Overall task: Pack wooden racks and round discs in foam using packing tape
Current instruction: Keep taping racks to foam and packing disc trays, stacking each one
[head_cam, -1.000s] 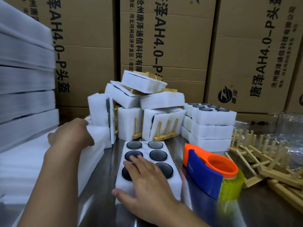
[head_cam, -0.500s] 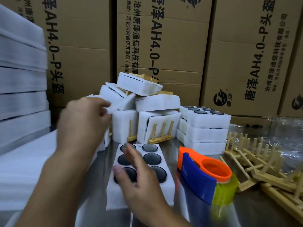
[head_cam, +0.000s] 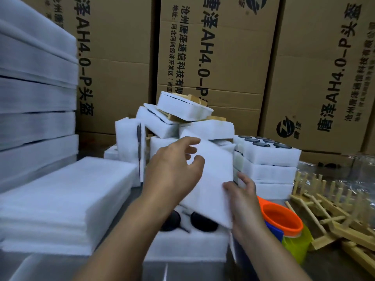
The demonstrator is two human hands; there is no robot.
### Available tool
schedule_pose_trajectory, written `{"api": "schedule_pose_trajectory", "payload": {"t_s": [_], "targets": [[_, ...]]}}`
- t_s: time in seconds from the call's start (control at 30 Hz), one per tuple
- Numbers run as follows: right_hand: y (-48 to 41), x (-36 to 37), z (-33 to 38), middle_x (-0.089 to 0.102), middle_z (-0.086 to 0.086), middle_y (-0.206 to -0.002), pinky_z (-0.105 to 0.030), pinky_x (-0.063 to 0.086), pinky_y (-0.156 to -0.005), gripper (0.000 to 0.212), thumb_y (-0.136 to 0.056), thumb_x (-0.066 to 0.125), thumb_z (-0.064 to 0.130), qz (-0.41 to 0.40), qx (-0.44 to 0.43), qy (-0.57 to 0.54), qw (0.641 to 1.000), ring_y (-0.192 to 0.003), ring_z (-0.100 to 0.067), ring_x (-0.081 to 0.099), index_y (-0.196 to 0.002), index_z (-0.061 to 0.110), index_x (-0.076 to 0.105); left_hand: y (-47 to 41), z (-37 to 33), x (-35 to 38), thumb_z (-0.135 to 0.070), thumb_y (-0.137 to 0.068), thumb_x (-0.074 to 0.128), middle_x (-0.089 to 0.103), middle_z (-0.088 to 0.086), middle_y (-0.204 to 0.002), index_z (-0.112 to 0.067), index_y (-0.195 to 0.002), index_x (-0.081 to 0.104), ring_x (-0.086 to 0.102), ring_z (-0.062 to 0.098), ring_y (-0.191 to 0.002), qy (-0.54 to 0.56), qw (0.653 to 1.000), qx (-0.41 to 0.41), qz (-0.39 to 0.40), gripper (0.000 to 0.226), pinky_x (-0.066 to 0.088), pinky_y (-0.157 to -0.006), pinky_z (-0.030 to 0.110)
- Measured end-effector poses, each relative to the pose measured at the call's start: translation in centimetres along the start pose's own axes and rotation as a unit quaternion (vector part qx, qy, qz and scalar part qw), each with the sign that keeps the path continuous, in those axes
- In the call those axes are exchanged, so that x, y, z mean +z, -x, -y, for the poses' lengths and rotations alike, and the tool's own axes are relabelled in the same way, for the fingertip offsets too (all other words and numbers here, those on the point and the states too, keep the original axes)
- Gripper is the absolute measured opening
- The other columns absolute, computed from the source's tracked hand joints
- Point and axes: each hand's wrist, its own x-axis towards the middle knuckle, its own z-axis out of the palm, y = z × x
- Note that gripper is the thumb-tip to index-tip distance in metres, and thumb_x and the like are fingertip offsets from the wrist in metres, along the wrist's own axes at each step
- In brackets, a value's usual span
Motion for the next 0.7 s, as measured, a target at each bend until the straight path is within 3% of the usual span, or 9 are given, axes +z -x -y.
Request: {"api": "schedule_pose_trajectory", "payload": {"t_s": [0.1, 0.17, 0.27, 0.33, 0.43, 0.47, 0.57, 0.63, 0.7], "targets": [[-1.0, -1.1, 0.1, 0.063, -0.006, -0.088, -0.029, 0.045, -0.063, 0.022, -0.090, 0.051, 0.002, 0.003, 0.031, 0.091, 0.995, -0.075, -0.021, 0.058, -0.108, 0.012, 0.061, -1.4, 2.5, 0.1, -0.040, -0.084, 0.055, 0.058, -0.009, -0.127, -0.032, -0.131, 0.049, 0.053, 0.014, -0.117, -0.111, 0.987, -0.081, 0.084, 0.048, 0.043, -0.092, 0.029], [-1.3, -1.4, 0.0, 0.065, -0.002, -0.084, -0.023, 0.047, -0.054, 0.018, -0.089, 0.056, 0.003, 0.017, 0.053, 0.101, 0.993, -0.069, -0.017, 0.060, -0.103, 0.010, 0.064, -2.2, 4.5, 0.5, -0.048, -0.087, 0.052, 0.052, 0.000, -0.134, -0.021, -0.136, 0.042, 0.050, 0.021, -0.119, -0.185, 0.956, -0.144, 0.174, 0.057, 0.040, -0.087, 0.029], [-1.3, -1.6, -0.5, 0.068, -0.002, -0.095, -0.024, 0.052, -0.059, 0.024, -0.084, 0.064, 0.006, 0.047, 0.044, 0.146, 0.987, -0.078, -0.016, 0.065, -0.108, 0.012, 0.065, -2.8, 7.2, 1.3, -0.055, -0.089, 0.048, 0.057, 0.004, -0.125, -0.013, -0.128, 0.050, 0.056, 0.022, -0.108, -0.164, 0.926, -0.220, 0.258, 0.057, 0.046, -0.088, 0.029], [-1.0, -1.4, -0.8, 0.066, -0.001, -0.106, -0.023, 0.053, -0.064, 0.034, -0.082, 0.068, 0.008, 0.070, 0.036, 0.197, 0.977, -0.087, -0.015, 0.066, -0.115, 0.013, 0.063, -2.8, 8.2, 1.5, -0.059, -0.088, 0.046, 0.062, 0.002, -0.103, -0.012, -0.109, 0.055, 0.061, 0.022, -0.094, -0.126, 0.919, -0.268, 0.261, 0.053, 0.052, -0.081, 0.032], [-0.6, -1.0, -1.0, 0.062, 0.010, -0.101, -0.010, 0.047, -0.053, 0.041, -0.081, 0.068, 0.008, 0.092, 0.027, 0.232, 0.968, -0.082, -0.004, 0.063, -0.122, 0.015, 0.061, -2.6, 9.0, 1.5, -0.057, -0.088, 0.047, 0.055, 0.000, -0.083, -0.013, -0.094, 0.049, 0.062, 0.023, -0.084, -0.115, 0.914, -0.301, 0.247, 0.045, 0.054, -0.069, 0.030], [-0.5, -1.0, -1.0, 0.062, 0.009, -0.104, -0.010, 0.048, -0.056, 0.045, -0.081, 0.069, 0.008, 0.101, 0.035, 0.231, 0.967, -0.085, -0.003, 0.063, -0.125, 0.014, 0.060, -2.6, 9.3, 1.4, -0.056, -0.088, 0.047, 0.057, 0.000, -0.087, -0.012, -0.100, 0.051, 0.063, 0.024, -0.087, -0.117, 0.913, -0.301, 0.249, 0.047, 0.053, -0.071, 0.030], [-0.3, -0.8, -1.0, 0.061, 0.002, -0.117, -0.019, 0.050, -0.068, 0.058, -0.079, 0.072, 0.014, 0.126, 0.096, 0.193, 0.968, -0.094, -0.008, 0.062, -0.134, 0.015, 0.052, -2.6, 9.5, 1.4, -0.061, -0.090, 0.040, 0.056, 0.010, -0.126, -0.005, -0.132, 0.045, 0.059, 0.028, -0.106, -0.125, 0.907, -0.308, 0.257, 0.070, 0.050, -0.084, 0.032], [0.1, -0.5, -1.0, 0.058, 0.003, -0.120, -0.019, 0.048, -0.066, 0.065, -0.078, 0.072, 0.017, 0.131, 0.118, 0.184, 0.967, -0.094, -0.006, 0.060, -0.138, 0.017, 0.047, -2.5, 9.2, 1.4, -0.061, -0.092, 0.033, 0.054, 0.012, -0.129, -0.004, -0.136, 0.041, 0.059, 0.026, -0.097, -0.126, 0.907, -0.311, 0.255, 0.073, 0.049, -0.075, 0.030], [0.2, -0.5, -1.1, 0.058, 0.002, -0.122, -0.021, 0.050, -0.069, 0.070, -0.078, 0.072, 0.015, 0.140, 0.131, 0.189, 0.963, -0.096, -0.009, 0.061, -0.141, 0.018, 0.043, -2.7, 9.2, 1.5, -0.049, -0.097, 0.033, 0.056, 0.013, -0.123, -0.002, -0.130, 0.047, 0.053, 0.021, -0.083, -0.151, 0.906, -0.299, 0.258, 0.059, 0.041, -0.067, 0.028]]}}
